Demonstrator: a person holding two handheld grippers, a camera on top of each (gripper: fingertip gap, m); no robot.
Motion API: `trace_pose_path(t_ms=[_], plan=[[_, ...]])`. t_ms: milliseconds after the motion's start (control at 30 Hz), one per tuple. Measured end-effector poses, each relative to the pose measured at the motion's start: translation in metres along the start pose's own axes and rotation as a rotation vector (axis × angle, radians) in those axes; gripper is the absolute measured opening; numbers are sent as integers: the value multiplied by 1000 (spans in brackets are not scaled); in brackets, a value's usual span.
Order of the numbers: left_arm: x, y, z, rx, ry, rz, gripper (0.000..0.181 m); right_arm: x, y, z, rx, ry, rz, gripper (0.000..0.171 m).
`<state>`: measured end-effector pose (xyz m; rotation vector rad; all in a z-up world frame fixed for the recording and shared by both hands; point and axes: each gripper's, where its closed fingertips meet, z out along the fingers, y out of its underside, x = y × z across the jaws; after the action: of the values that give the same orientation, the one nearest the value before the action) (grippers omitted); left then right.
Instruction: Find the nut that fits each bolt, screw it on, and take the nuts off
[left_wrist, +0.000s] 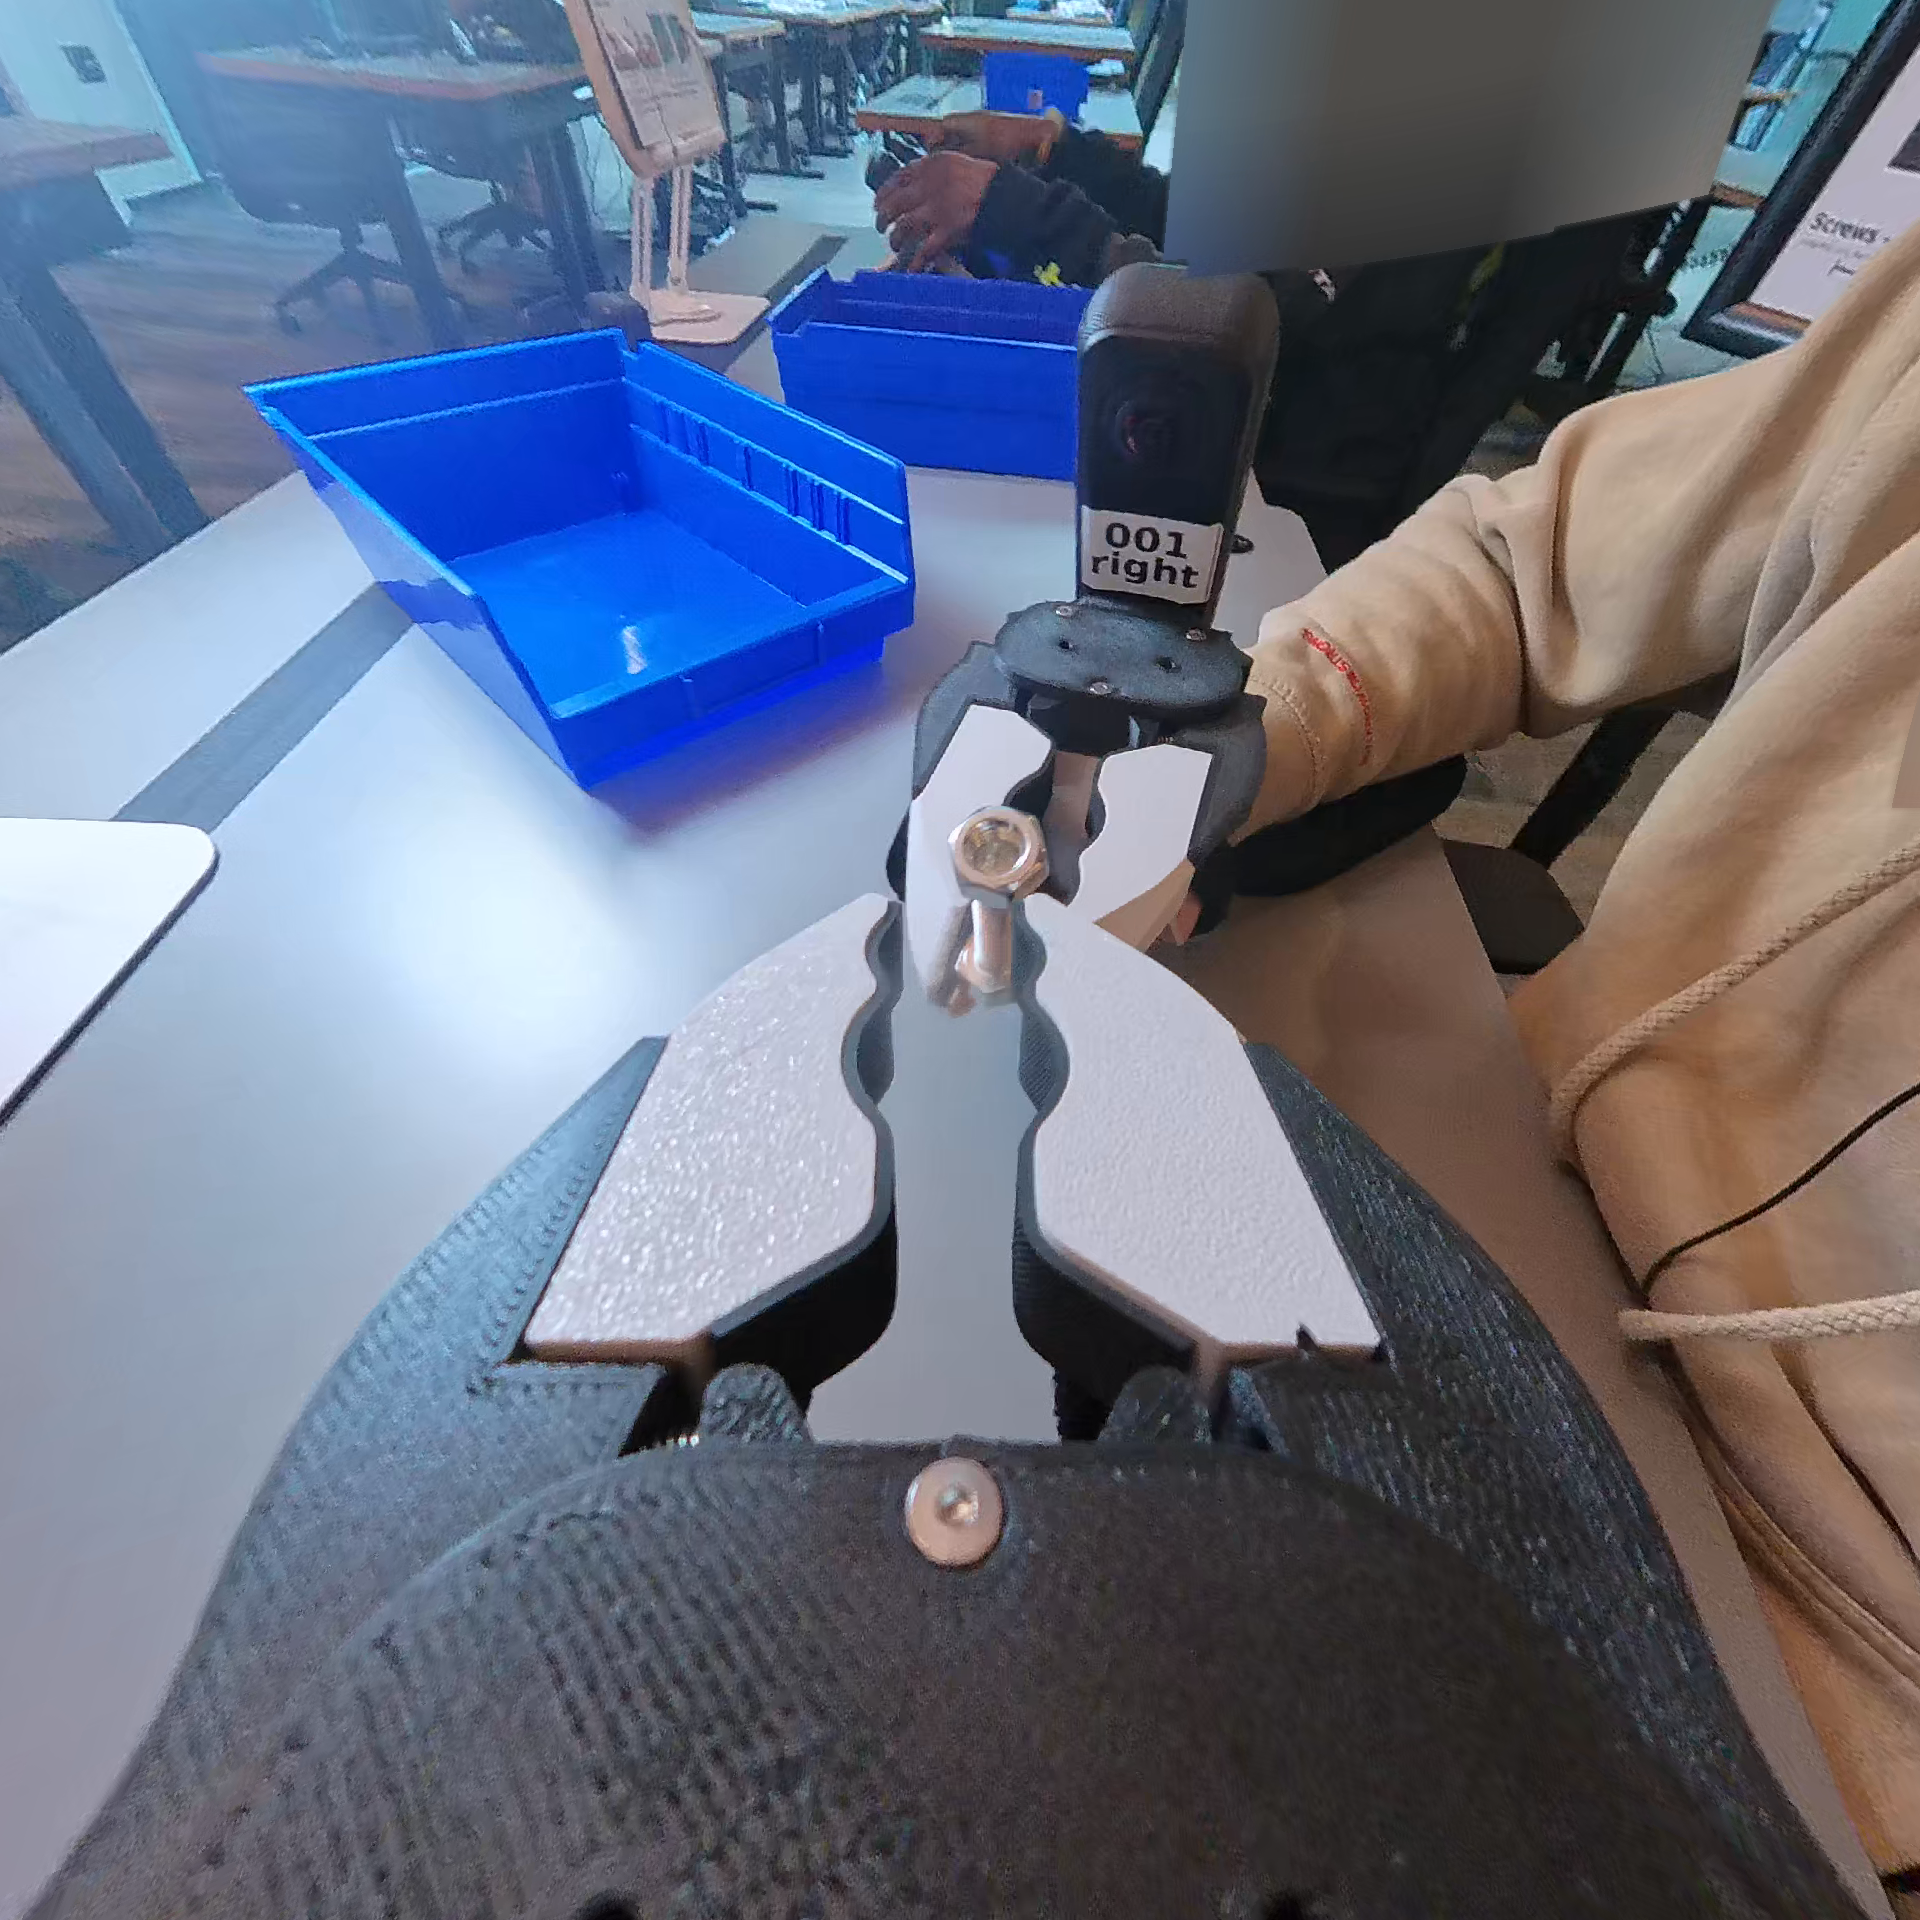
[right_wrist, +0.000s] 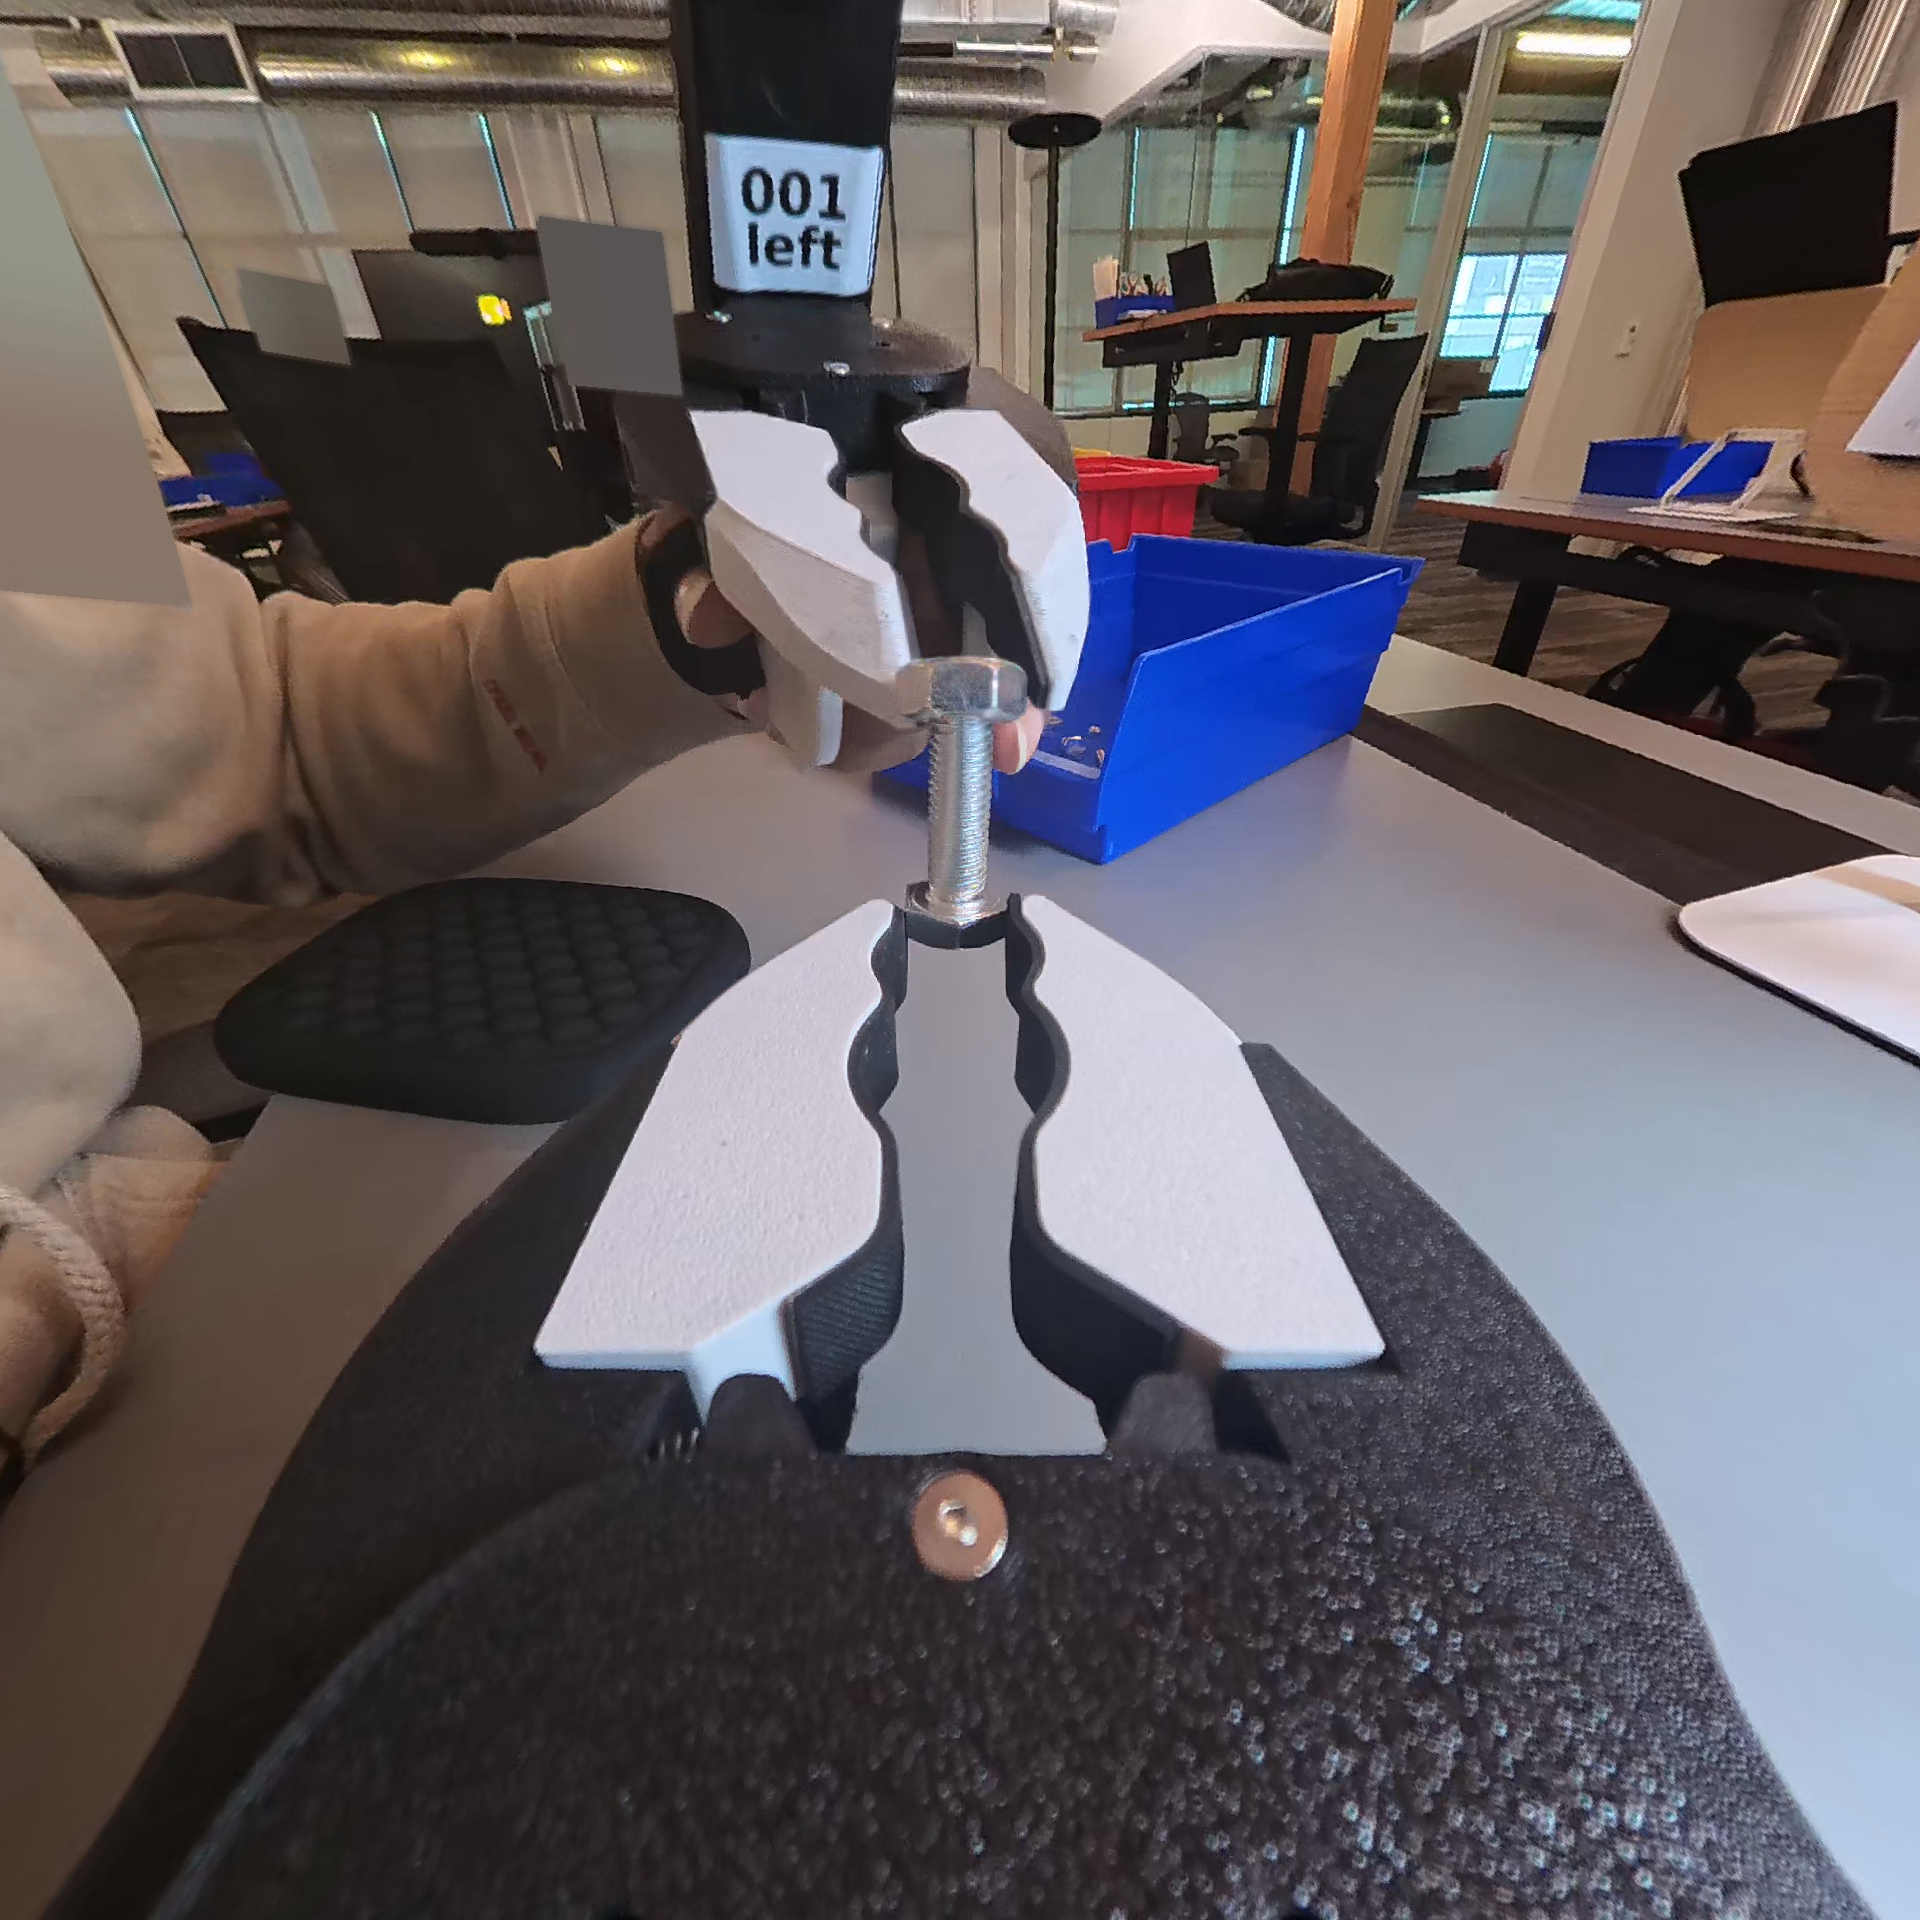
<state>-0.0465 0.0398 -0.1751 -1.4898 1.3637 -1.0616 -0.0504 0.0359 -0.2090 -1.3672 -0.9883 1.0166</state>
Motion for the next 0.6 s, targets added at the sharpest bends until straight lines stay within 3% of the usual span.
trace_pose_path(t_ms=[233,600], plan=[[6,-4,0,76,27,-21,22,1,3,2,-17,8,-2,18],[2,2,10,16,-43,18,18,6,13,3,-74,36,-9,18]])
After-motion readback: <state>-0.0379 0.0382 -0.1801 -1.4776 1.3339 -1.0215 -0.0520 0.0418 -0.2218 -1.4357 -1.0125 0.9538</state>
